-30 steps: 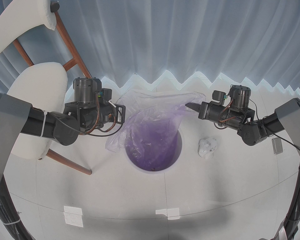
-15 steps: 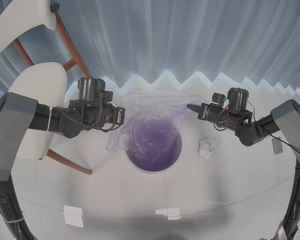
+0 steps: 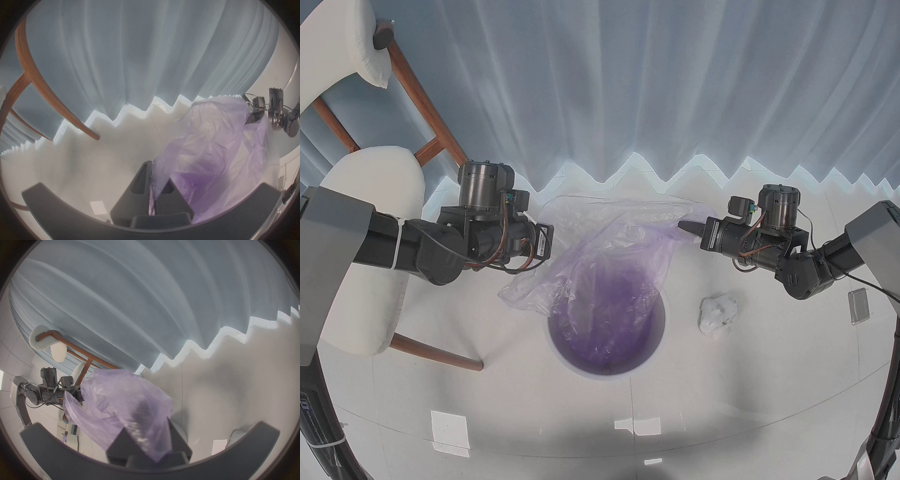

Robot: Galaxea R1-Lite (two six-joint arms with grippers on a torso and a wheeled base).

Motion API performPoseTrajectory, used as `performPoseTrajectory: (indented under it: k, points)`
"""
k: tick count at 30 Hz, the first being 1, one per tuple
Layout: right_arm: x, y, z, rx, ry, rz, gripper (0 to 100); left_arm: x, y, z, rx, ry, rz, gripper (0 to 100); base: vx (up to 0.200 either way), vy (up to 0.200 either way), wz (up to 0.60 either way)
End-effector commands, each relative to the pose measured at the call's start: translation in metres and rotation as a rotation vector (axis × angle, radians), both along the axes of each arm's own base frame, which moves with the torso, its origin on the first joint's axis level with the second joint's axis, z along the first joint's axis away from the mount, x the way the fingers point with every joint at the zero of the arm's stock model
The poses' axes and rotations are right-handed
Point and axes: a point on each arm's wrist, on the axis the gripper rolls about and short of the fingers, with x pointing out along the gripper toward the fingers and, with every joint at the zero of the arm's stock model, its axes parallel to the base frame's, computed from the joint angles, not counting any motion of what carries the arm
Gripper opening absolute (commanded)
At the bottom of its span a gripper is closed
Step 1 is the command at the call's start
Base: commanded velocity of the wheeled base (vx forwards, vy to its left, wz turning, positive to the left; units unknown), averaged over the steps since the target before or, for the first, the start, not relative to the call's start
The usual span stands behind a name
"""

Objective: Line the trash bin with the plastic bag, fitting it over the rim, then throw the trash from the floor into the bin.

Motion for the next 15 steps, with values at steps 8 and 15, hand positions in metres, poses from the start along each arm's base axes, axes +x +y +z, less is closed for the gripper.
performPoseTrajectory:
  k: [8,15]
  points:
    - [-0.015,-0.002,-0.022,-0.06,0.052,0.013,0,-0.03,0.013,-0.034,0.049,0.117,0.004,0,0.0,0.0,0.0]
    - [-0.018,-0.005,-0.035,-0.095,0.046,0.016,0,-0.03,0.017,-0.043,0.051,0.123,0.015,0,0.0,0.0,0.0]
